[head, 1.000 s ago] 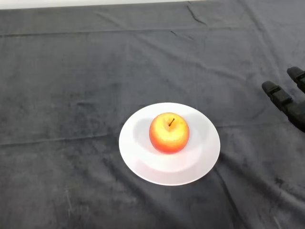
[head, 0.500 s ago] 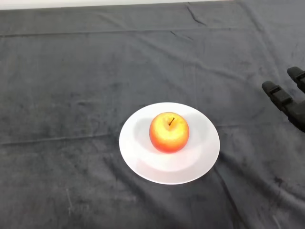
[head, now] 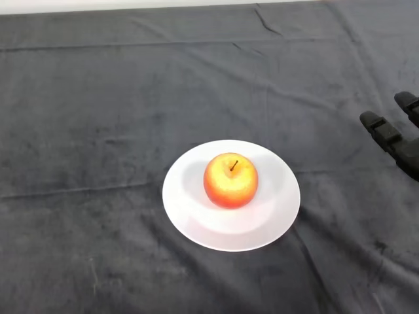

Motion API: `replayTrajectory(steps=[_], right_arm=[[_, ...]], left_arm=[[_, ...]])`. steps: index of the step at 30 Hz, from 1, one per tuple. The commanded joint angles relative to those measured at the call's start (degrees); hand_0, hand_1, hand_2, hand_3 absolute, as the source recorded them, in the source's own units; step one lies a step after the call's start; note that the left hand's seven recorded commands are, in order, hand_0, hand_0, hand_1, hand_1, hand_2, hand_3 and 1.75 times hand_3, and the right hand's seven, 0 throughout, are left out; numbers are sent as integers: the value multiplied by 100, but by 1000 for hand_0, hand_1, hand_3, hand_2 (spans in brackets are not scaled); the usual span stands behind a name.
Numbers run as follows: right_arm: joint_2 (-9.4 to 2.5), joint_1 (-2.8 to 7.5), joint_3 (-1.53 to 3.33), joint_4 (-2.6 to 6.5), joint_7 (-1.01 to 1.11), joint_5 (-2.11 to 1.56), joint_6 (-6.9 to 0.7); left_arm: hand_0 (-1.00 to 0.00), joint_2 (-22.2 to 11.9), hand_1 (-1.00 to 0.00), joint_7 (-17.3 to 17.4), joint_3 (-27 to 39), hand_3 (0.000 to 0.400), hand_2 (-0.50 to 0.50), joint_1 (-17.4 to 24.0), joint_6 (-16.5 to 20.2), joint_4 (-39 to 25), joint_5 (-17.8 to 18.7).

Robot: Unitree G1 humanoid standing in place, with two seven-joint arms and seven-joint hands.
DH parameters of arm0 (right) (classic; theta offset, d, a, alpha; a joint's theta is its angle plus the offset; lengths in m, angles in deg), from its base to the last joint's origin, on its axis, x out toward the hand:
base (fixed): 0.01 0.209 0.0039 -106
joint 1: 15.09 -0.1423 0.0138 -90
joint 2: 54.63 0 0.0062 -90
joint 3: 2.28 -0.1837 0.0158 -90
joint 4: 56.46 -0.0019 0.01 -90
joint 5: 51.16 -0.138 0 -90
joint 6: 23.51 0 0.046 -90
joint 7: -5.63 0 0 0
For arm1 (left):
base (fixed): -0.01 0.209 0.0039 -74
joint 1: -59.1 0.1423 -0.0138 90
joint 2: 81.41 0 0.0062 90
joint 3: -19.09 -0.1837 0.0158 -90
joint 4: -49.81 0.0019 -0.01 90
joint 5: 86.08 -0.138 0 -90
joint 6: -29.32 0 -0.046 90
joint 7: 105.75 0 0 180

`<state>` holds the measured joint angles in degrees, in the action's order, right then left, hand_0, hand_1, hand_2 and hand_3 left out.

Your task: Move the apple to the plate

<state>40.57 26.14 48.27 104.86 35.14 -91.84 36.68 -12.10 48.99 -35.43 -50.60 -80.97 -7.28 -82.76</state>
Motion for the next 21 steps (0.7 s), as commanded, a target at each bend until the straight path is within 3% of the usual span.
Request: replayTrajectory(steps=[1,21], right_arm=[[141,-143,-110,-164,4,-11,-5],[142,-145,-111,-158,8,-8,-2]], left_arm=[[0,-284,0,6,173,0,0,-196,-142,182,54],[0,-258,0,82,107,0,0,-210,-101,129,83]])
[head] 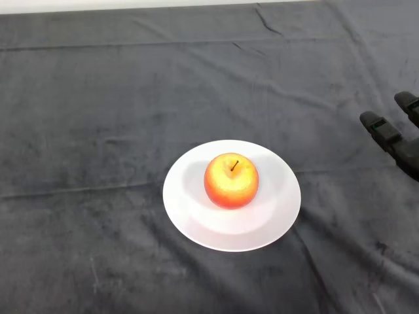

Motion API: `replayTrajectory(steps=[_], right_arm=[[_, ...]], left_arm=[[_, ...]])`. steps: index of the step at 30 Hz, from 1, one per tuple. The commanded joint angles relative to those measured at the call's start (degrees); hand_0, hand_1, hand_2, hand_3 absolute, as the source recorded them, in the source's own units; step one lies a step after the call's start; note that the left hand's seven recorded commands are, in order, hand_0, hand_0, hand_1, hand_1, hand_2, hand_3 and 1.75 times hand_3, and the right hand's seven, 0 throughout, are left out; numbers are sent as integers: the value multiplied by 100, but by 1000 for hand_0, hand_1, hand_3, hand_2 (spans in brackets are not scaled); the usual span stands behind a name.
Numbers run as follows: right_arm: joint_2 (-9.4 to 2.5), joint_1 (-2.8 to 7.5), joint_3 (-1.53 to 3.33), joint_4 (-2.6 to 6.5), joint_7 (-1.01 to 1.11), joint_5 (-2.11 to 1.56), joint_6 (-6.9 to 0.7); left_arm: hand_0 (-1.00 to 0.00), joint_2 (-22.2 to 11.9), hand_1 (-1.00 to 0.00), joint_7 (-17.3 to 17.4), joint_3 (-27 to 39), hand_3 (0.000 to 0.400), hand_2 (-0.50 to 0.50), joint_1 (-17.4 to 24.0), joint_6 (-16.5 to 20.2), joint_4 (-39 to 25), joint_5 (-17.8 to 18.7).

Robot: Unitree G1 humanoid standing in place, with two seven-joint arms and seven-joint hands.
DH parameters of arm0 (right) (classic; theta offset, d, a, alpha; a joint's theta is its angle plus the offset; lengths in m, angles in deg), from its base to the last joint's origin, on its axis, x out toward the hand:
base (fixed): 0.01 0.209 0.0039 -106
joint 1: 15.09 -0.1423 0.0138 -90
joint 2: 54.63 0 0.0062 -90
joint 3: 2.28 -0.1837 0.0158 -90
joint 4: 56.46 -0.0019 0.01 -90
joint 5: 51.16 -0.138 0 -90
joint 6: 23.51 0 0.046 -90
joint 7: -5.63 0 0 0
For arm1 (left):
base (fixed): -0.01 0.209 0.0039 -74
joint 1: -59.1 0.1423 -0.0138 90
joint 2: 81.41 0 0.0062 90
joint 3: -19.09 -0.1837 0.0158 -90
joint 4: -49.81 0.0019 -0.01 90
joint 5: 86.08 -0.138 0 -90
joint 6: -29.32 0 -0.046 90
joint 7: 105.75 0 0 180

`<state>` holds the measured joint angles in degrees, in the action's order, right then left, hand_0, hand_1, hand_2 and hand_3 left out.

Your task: Move the apple to the plate

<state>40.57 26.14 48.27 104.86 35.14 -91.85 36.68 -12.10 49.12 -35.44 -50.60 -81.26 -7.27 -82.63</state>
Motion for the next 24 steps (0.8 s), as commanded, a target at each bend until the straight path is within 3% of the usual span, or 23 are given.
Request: replayTrajectory(steps=[1,24], right_arm=[[142,-145,-111,-158,8,-7,-2],[142,-145,-112,-158,9,-4,0]], left_arm=[[0,-255,0,75,107,0,0,-208,-73,122,75],[0,-219,0,150,61,0,0,-253,-79,153,115]])
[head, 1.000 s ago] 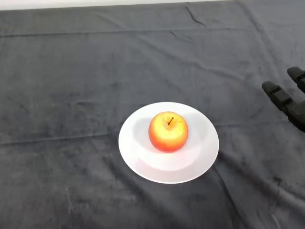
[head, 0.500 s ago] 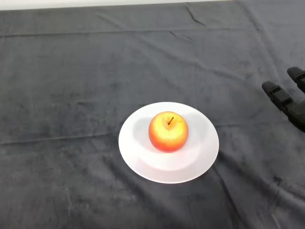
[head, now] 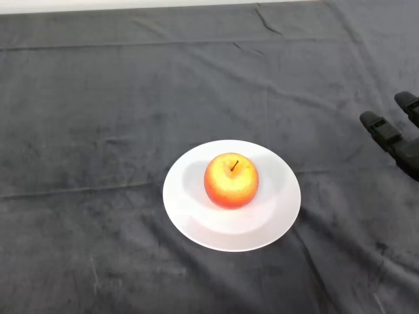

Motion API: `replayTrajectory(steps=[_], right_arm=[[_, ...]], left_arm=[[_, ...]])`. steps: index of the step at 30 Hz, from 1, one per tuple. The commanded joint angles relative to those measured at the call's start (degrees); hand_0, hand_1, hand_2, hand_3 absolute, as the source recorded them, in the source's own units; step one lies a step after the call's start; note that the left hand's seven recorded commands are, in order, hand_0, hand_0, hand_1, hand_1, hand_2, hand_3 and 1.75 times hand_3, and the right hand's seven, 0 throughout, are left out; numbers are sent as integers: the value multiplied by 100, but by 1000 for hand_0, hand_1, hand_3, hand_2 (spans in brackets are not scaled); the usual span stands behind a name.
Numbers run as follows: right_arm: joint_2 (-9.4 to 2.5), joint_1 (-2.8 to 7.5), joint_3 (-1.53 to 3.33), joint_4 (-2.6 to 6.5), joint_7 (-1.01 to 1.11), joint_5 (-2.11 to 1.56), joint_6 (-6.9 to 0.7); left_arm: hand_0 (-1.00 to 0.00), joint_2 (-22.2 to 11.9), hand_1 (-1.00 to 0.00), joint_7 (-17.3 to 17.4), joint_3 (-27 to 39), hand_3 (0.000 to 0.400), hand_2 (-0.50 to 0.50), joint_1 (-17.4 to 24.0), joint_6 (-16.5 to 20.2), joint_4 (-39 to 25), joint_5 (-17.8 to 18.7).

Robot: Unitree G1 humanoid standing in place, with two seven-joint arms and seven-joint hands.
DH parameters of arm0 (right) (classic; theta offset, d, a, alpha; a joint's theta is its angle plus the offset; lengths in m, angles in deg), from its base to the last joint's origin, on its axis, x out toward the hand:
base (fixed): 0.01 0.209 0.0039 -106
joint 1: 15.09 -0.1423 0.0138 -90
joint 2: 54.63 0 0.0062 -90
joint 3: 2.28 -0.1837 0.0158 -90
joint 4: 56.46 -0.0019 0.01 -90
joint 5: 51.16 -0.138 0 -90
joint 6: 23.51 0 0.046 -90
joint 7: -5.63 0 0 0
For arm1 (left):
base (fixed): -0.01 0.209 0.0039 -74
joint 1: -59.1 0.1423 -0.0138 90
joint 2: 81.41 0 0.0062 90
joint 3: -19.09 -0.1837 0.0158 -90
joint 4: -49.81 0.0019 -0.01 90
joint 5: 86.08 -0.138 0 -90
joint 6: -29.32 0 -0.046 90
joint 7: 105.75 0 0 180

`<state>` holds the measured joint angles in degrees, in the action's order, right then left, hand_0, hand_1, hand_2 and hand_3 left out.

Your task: Move the apple to the plate

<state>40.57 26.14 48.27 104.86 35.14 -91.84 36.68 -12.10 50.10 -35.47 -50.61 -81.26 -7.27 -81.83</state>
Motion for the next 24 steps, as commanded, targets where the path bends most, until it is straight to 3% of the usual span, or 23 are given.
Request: replayTrajectory(steps=[1,24], right_arm=[[142,-145,-112,-158,9,-4,0],[142,-145,-113,-157,10,-2,0]], left_arm=[[0,-219,0,57,63,0,0,-251,-78,154,37],[0,-268,0,208,97,0,0,-231,-200,330,114]])
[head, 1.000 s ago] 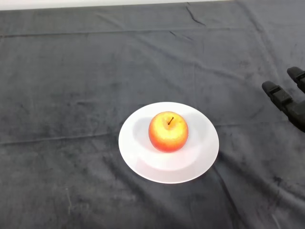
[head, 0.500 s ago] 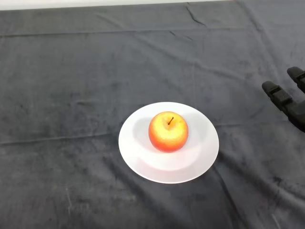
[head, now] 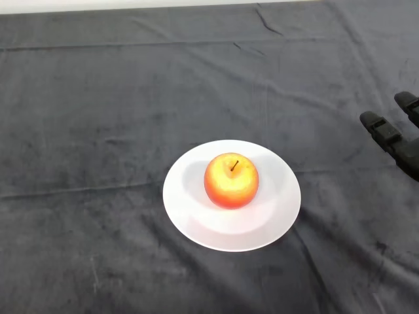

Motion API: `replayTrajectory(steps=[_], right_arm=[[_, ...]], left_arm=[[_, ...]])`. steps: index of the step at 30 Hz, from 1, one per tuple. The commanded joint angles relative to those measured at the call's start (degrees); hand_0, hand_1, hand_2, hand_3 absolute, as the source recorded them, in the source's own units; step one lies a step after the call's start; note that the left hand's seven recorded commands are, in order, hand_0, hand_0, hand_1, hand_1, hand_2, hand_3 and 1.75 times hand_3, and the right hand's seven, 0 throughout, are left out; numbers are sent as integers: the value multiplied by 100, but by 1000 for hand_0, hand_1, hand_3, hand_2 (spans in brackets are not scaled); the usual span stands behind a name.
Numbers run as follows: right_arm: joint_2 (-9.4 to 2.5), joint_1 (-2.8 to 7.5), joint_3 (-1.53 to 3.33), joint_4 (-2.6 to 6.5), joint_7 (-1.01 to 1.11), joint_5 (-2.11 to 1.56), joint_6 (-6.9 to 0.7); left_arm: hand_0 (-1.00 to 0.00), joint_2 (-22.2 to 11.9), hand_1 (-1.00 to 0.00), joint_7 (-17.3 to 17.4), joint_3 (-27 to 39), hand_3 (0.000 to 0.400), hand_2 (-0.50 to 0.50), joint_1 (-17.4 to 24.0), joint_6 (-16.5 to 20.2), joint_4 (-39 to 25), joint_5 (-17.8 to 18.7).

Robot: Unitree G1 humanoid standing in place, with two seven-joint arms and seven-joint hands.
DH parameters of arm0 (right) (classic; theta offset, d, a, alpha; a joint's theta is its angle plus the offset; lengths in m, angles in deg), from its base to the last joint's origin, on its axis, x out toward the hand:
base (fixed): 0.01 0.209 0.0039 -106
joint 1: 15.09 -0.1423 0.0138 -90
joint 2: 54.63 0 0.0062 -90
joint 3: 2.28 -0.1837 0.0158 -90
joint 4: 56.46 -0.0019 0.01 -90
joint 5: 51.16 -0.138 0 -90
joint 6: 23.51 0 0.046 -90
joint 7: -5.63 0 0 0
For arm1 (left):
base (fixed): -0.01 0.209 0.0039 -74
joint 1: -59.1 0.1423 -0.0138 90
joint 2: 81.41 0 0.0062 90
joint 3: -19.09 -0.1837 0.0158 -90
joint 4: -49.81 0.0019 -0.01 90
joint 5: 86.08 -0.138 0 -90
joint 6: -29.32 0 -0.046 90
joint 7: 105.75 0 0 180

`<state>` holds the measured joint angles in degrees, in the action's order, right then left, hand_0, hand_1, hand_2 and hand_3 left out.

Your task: Move the apple to the plate

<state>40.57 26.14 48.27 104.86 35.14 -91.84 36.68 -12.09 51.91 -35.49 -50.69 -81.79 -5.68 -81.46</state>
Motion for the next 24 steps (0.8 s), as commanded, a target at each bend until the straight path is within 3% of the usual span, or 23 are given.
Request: replayTrajectory(steps=[1,24], right_arm=[[142,-145,-113,-157,10,-2,0],[143,-146,-115,-155,11,-1,-1]], left_arm=[[0,-270,0,31,101,0,0,-222,-150,176,79],[0,-247,0,16,67,0,0,-227,-164,152,66]])
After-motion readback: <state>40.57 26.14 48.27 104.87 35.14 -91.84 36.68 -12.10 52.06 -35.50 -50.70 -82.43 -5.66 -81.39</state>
